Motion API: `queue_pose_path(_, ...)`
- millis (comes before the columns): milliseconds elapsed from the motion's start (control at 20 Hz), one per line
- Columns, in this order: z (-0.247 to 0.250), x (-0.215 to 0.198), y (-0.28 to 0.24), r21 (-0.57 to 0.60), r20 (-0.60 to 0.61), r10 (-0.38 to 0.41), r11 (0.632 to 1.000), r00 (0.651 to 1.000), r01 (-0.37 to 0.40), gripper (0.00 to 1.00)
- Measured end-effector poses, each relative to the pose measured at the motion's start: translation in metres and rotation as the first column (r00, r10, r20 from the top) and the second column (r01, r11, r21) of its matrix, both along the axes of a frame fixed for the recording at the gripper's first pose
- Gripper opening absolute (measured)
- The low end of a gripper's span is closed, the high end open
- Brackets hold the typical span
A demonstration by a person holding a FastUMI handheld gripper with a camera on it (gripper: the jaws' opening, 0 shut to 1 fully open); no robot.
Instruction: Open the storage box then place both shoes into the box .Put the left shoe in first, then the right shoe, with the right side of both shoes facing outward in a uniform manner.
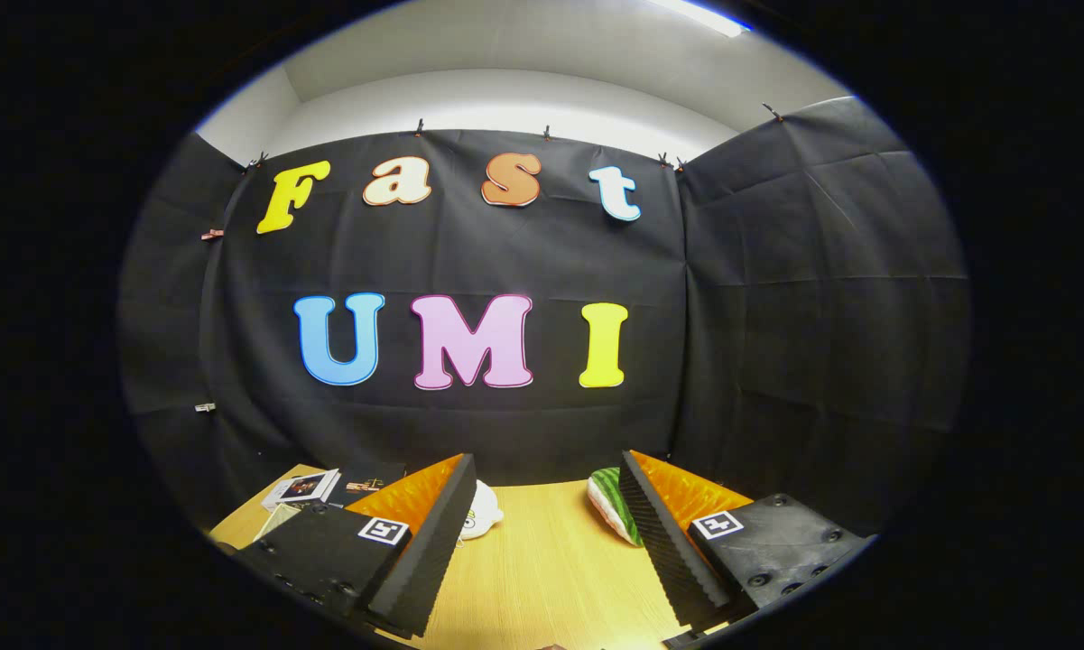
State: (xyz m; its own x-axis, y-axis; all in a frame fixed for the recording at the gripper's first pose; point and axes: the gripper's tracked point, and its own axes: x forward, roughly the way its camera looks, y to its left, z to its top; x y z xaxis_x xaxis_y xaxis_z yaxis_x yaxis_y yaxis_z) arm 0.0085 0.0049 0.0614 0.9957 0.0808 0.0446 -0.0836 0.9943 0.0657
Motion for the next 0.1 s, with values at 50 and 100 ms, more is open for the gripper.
queue_pose_path(50, 0.0026, 0.0009, -0.0011, 0.0, 0.003, 0.001, 1.0, 1.0, -0.001, 0.98)
queue_pose_path(100, 0.0039, 0.0003, -0.0021, -0.003, 0.006, 0.003, 1.0, 1.0, -0.003, 0.98)
